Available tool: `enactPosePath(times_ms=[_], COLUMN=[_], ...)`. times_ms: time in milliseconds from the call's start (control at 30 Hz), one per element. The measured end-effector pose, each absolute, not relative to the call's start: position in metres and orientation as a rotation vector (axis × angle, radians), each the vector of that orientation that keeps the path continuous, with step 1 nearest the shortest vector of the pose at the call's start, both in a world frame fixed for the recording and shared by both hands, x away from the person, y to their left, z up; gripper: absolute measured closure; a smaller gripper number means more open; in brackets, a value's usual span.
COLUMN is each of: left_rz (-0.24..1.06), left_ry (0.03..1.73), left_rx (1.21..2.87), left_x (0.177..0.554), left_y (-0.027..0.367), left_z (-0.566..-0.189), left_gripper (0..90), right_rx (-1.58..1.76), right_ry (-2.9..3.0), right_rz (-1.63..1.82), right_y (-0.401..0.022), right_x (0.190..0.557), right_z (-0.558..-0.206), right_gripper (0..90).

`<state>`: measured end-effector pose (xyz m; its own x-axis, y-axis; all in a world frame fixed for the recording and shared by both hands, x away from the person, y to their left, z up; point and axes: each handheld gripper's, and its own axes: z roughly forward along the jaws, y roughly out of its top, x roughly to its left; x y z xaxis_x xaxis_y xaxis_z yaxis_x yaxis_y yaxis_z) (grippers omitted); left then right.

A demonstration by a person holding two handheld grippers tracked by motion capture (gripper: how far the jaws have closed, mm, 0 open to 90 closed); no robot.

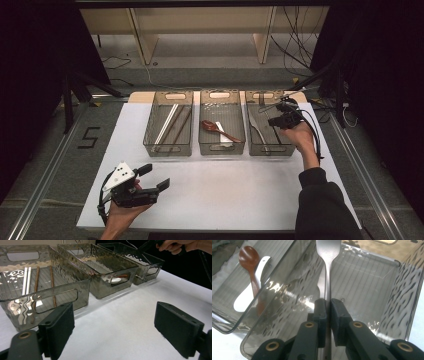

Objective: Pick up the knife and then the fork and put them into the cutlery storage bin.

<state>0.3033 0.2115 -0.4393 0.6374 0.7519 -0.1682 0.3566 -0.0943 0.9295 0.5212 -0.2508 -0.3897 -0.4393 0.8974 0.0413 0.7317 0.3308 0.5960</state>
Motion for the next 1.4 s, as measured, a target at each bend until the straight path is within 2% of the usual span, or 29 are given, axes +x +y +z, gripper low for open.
enactPosePath(times_ms=[700, 1167, 1400], left_rz=[0.424, 0.423, 0.421], left_ry=[0.914, 0.915, 0.914], left_rx=[1.698, 1.698, 1.700], left_x=[0.303, 0.303, 0.304], left_y=[0.212, 0.211, 0.211], left_z=[-0.439, -0.439, -0.440], left_gripper=[15.9, 16.0, 15.9], right_rx=[1.502, 1.468, 1.415], right_ry=[2.330, 2.345, 2.348], right_rz=[0.719, 0.781, 0.854], right_y=[-0.252, -0.252, -0.245], right_x=[0.522, 0.515, 0.504], right_z=[-0.405, -0.398, -0.391], right_gripper=[81.7, 65.8, 54.0])
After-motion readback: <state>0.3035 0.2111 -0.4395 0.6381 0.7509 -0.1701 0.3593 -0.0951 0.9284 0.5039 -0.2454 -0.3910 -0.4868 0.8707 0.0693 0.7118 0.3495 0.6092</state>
